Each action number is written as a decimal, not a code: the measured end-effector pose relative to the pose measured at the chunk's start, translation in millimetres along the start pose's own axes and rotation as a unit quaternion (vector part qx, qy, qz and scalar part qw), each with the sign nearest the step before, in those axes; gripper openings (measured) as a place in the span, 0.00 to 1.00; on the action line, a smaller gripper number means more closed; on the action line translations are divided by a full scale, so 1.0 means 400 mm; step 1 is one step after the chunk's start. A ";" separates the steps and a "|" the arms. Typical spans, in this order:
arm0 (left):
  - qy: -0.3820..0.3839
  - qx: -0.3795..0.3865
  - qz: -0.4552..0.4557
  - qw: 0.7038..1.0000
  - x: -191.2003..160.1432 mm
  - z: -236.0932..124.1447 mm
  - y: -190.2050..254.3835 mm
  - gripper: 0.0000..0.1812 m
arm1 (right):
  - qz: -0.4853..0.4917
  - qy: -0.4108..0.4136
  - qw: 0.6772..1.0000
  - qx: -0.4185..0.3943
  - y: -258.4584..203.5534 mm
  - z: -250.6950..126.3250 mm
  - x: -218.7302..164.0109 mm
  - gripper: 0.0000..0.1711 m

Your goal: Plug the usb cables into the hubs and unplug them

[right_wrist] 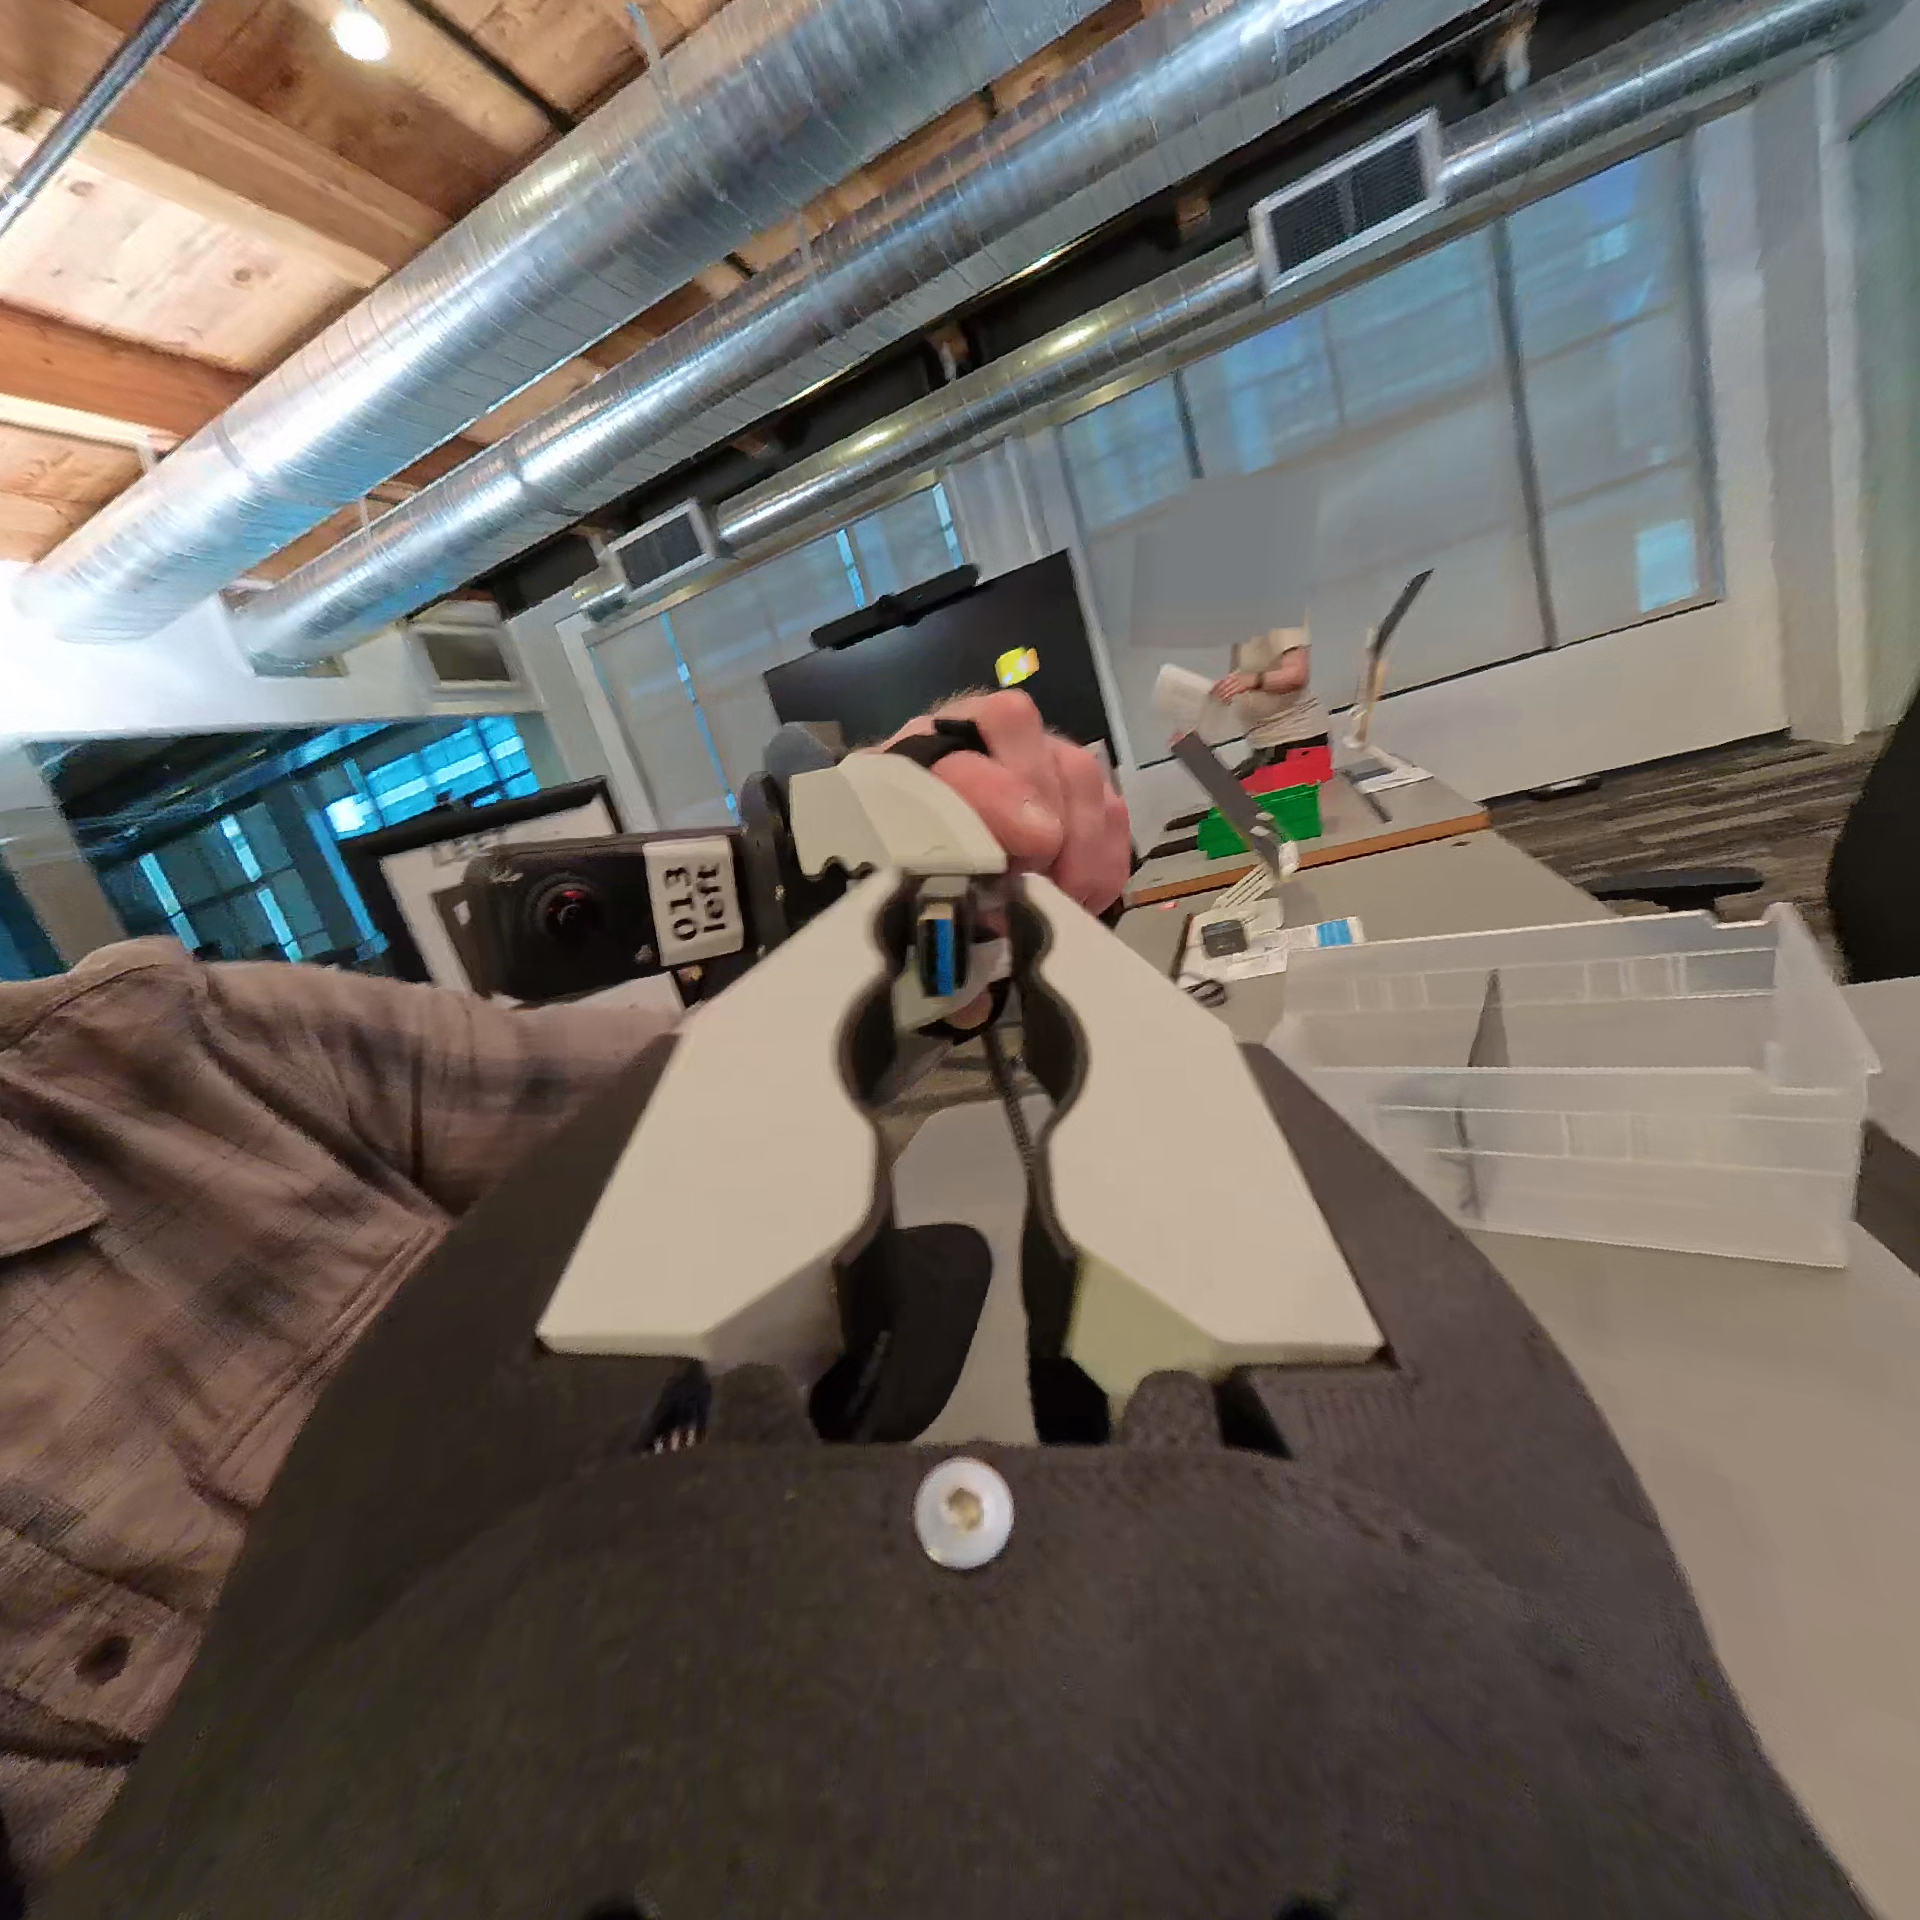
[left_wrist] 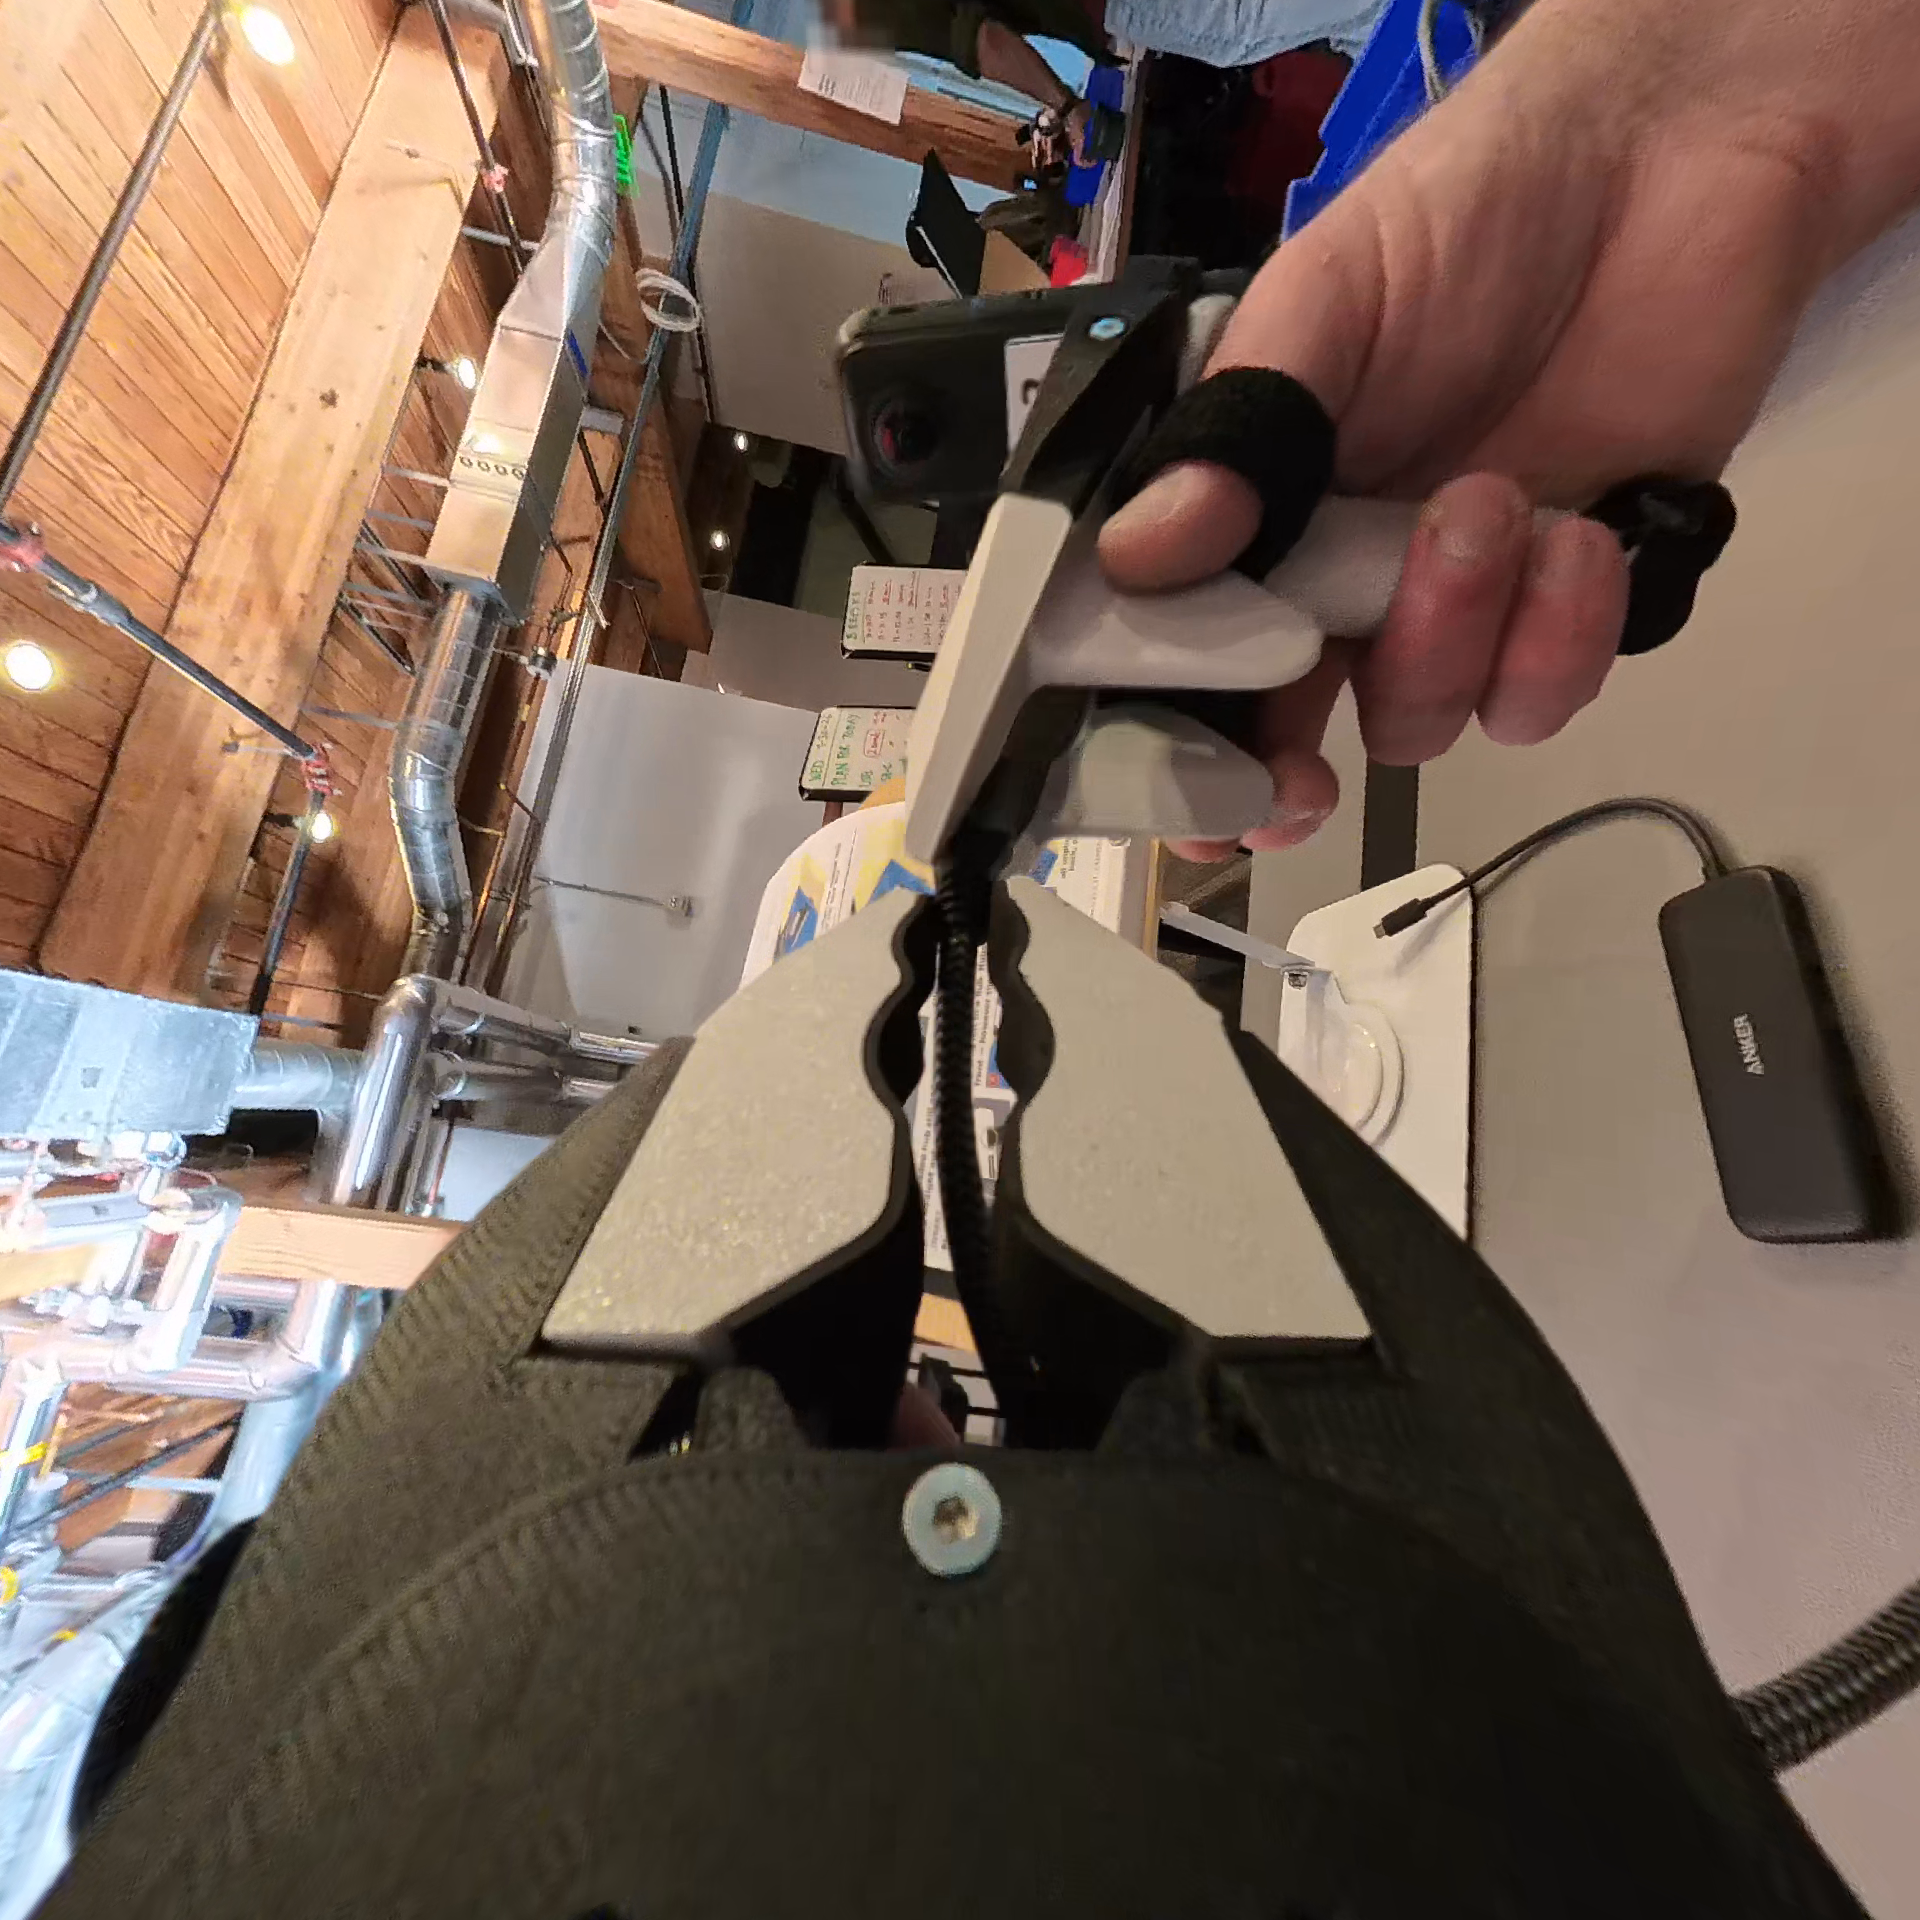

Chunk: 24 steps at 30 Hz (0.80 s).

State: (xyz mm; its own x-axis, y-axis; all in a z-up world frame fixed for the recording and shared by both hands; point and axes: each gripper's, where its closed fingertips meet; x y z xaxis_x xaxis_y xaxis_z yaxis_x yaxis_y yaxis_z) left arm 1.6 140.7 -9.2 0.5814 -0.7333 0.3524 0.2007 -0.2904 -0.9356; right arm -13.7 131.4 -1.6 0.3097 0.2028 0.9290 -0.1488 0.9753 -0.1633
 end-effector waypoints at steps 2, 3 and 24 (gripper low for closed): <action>-0.008 0.010 -0.022 1.000 -0.008 -0.003 -0.017 0.05 | -0.013 0.001 1.000 -0.028 0.022 -0.011 0.007 0.22; -0.014 0.003 -0.039 0.999 -0.012 -0.005 -0.019 0.05 | -0.028 0.001 0.999 -0.042 0.031 -0.020 0.014 0.25; -0.082 -0.154 -0.422 0.890 -0.026 -0.002 0.023 0.05 | -0.759 -0.336 0.470 -0.301 0.075 -0.054 0.010 0.03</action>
State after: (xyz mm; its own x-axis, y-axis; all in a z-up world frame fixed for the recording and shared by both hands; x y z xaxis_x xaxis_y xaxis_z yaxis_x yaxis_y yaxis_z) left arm -3.1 145.3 -21.4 0.4389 -0.0813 0.8949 0.4095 -0.8684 -0.2797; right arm 3.5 163.2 -10.0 -0.7656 -0.6432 -0.0097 0.1204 -0.1581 0.9801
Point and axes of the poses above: each gripper's, where its closed fingertips meet, z out along the fingers, x out of its top, y = z × x across the jaws, and after that the axes turned 8 degrees about -z, right-handed
